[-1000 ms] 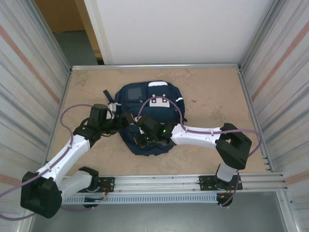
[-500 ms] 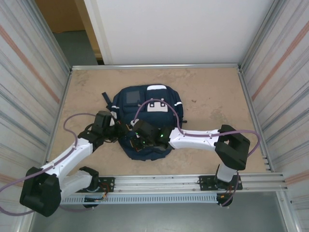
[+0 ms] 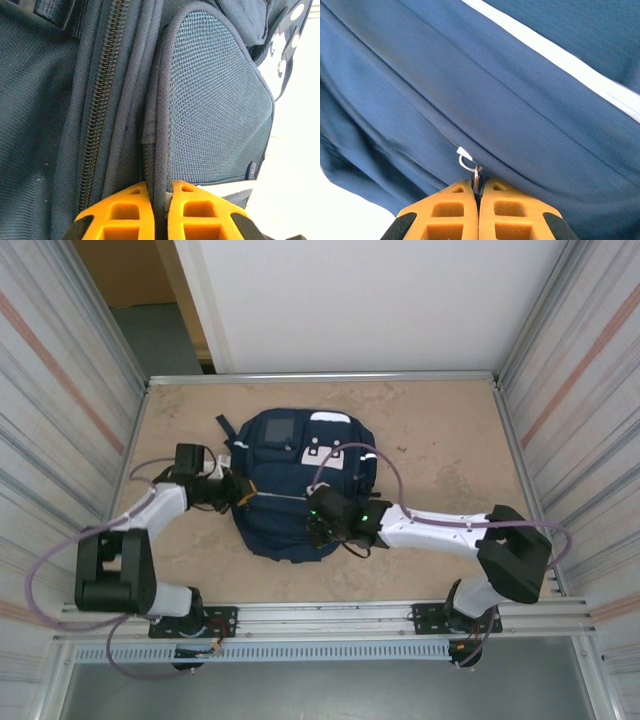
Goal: Pack the student bag
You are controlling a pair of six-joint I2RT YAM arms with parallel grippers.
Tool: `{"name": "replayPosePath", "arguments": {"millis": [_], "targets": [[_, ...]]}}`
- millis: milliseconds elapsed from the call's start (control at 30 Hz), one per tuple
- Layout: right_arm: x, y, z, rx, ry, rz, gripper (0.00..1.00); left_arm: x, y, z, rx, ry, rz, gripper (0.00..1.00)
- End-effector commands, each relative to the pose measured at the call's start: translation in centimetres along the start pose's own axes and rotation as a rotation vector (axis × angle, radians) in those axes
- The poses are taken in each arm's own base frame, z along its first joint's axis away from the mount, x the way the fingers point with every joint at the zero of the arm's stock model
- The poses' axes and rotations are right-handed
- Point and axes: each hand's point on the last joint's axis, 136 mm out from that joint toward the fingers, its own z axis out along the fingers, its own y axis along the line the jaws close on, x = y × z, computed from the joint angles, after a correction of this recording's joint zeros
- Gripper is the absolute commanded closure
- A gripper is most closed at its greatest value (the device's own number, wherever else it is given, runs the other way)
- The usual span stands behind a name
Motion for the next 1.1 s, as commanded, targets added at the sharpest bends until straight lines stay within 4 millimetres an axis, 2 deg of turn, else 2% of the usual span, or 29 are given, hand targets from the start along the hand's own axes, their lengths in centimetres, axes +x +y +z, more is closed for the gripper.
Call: {"name": "replayPosePath", "arguments": {"millis": [0, 100, 200, 300, 367, 433, 533, 600, 700, 767, 833, 967, 1067], "targets": [[2.1, -5.0, -1.4, 0.153, 0.058, -0.053, 1.0, -3.6, -2.5, -1.1, 0.068, -0.002, 0.166, 1.0], [2.1, -4.5, -1.8, 0.143, 0.059, -0.136, 1.0, -6.4, -1.5, -1.4, 0.068, 0.04, 0.091, 1.0], [1.9, -2.2, -1.5, 0.062, 0.057, -0.159, 1.0, -9.1, -1.6, -1.6, 0.013, 0.025, 0.081, 1.0], [0.8, 1.0, -0.9, -0.03, 0.045, -0.165, 1.0, -11.1, -1.8, -2.2, -0.048, -0.028, 0.075, 0.81], [-0.5, 3.3, -0.7, -0.08, 0.028, -0.174, 1.0, -11.1, -2.3, -2.4, -0.044, -0.046, 0.066, 0.77], [-1.6, 5.7, -0.4, -0.139, 0.017, -0.19, 1.0, -9.5, -2.4, -2.8, -0.077, -0.047, 0.076, 0.76], [-2.5, 8.1, 0.2, -0.198, 0.023, -0.211, 1.0, -6.3, -0.9, -3.8, -0.157, -0.064, 0.071, 0.71], [-2.4, 9.2, 0.6, -0.228, 0.036, -0.227, 1.0, -3.8, -0.3, -4.7, -0.165, -0.086, 0.052, 0.68], [-1.9, 10.6, 1.0, -0.271, 0.058, -0.244, 1.0, 0.6, 0.5, -4.6, -0.182, -0.084, 0.035, 0.59], [-1.6, 11.5, 1.2, -0.295, 0.064, -0.255, 1.0, 2.3, 0.2, -4.2, -0.164, -0.112, 0.03, 0.57], [-1.3, 12.4, 1.3, -0.318, 0.064, -0.26, 1.0, 2.8, -0.3, -4.0, -0.14, -0.127, 0.009, 0.55], [-1.1, 14.0, 1.5, -0.358, 0.068, -0.259, 1.0, 2.5, -1.2, -3.1, -0.172, -0.128, 0.029, 0.53], [-1.0, 14.0, 1.8, -0.343, 0.071, -0.263, 1.0, 2.7, -0.8, -1.5, -0.169, -0.11, 0.011, 0.57]]}}
